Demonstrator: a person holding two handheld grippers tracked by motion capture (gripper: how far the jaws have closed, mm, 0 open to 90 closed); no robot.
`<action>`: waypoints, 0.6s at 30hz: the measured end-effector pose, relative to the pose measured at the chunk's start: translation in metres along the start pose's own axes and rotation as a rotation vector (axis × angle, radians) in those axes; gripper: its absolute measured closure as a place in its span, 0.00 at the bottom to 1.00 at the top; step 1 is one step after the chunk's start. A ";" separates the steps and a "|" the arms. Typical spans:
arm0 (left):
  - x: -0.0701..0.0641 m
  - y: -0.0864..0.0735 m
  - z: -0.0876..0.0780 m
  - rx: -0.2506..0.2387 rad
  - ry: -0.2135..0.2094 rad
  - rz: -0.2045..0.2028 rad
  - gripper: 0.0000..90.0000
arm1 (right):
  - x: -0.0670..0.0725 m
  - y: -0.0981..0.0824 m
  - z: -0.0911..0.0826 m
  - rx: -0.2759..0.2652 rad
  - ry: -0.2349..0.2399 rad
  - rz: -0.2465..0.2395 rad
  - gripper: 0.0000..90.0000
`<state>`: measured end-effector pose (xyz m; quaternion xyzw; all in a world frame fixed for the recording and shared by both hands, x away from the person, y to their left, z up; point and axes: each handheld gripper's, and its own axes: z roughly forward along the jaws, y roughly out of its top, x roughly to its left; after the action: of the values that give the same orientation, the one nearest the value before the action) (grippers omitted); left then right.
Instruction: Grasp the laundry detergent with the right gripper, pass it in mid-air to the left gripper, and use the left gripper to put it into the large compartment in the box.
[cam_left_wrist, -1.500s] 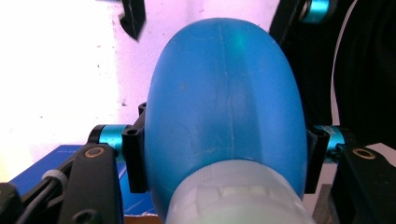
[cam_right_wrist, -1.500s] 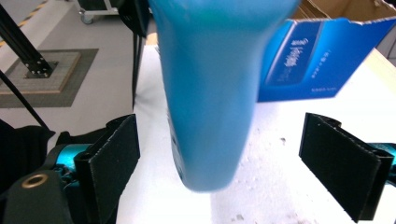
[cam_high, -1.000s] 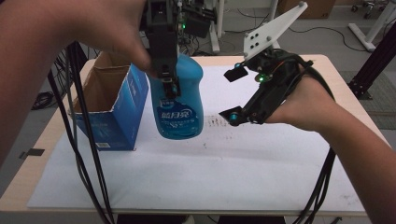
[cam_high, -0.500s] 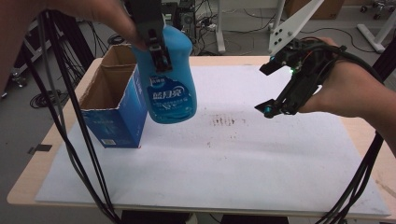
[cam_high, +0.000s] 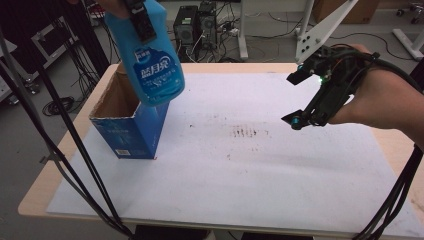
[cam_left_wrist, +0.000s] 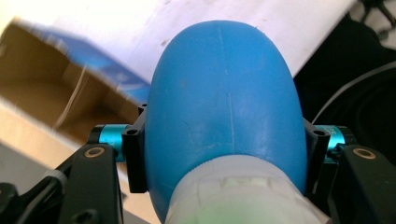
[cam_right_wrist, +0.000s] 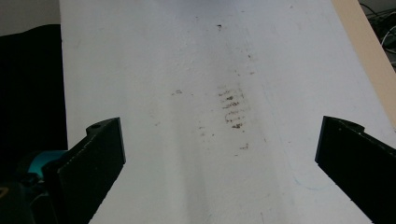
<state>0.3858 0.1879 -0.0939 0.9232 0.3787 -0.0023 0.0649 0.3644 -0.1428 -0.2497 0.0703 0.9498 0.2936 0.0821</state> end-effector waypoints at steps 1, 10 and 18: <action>0.005 -0.003 0.000 -0.003 0.009 -0.038 0.42 | 0.000 0.000 0.001 0.004 0.003 -0.001 0.01; 0.040 -0.027 -0.002 0.010 0.058 -0.337 0.42 | -0.001 0.001 0.008 0.009 0.006 0.000 0.01; 0.058 -0.036 0.015 0.033 0.074 -0.423 0.42 | 0.001 0.003 0.014 0.013 0.010 0.004 0.01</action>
<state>0.4029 0.2517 -0.1161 0.8235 0.5662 0.0118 0.0337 0.3663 -0.1325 -0.2593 0.0715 0.9519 0.2879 0.0764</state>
